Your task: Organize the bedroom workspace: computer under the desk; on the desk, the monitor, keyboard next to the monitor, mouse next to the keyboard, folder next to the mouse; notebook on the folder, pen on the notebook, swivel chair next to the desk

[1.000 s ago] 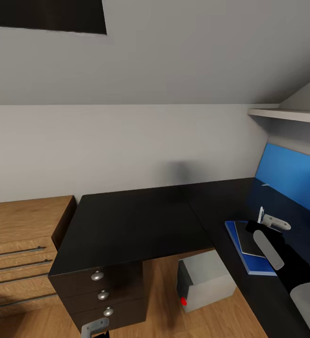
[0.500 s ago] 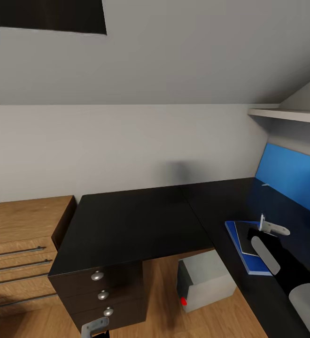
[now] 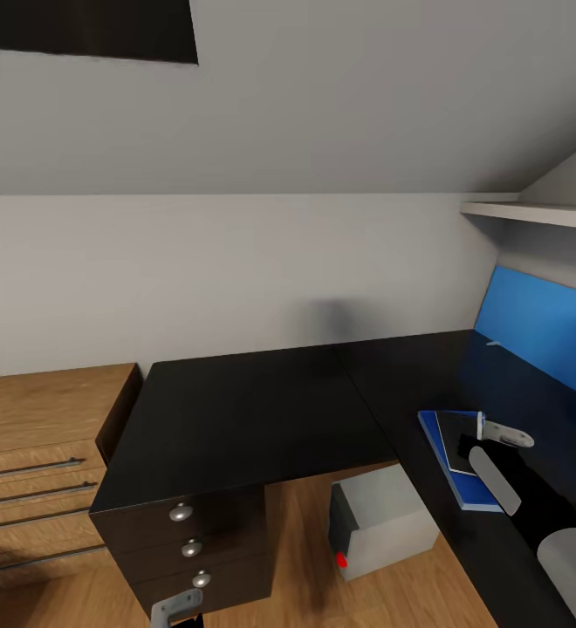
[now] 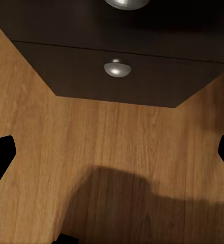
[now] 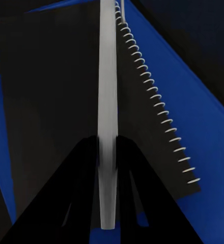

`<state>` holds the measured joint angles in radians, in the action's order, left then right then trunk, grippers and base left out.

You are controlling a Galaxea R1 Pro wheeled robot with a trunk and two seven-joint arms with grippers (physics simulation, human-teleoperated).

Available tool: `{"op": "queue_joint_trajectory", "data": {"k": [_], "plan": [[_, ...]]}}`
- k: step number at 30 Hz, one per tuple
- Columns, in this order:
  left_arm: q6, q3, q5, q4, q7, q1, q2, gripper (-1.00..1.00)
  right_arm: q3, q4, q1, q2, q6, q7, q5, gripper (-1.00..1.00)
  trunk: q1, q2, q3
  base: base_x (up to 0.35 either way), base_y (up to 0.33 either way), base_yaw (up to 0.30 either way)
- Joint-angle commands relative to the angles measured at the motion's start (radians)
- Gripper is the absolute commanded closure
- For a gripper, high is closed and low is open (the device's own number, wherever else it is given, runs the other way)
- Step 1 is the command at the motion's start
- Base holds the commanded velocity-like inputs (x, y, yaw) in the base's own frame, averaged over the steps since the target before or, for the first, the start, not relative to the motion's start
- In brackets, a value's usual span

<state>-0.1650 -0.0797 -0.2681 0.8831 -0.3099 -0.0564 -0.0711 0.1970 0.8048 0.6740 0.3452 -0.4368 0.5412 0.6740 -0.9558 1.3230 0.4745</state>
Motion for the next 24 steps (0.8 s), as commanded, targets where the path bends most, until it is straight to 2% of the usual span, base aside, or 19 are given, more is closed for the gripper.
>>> {"op": "queue_joint_trajectory", "data": {"k": [1,17,24], "plan": [[-0.004,-0.003,-0.008,0.002,-0.008,0.000,0.001,-1.00,0.005,0.001,0.001,0.001,-0.002,0.008,0.009,1.00,0.000,0.001,0.001,0.000,0.000,0.000],[-0.004,-0.003,-0.009,0.002,-0.006,0.000,0.001,-1.00,0.005,0.002,0.001,0.001,-0.001,0.000,0.008,1.00,0.000,0.001,0.001,0.000,0.000,0.000],[-0.004,-0.003,-0.008,0.002,-0.006,0.000,0.001,-1.00,0.004,0.001,0.001,0.004,-0.001,-0.066,0.002,1.00,0.000,0.001,0.001,0.000,0.000,0.000]]}}
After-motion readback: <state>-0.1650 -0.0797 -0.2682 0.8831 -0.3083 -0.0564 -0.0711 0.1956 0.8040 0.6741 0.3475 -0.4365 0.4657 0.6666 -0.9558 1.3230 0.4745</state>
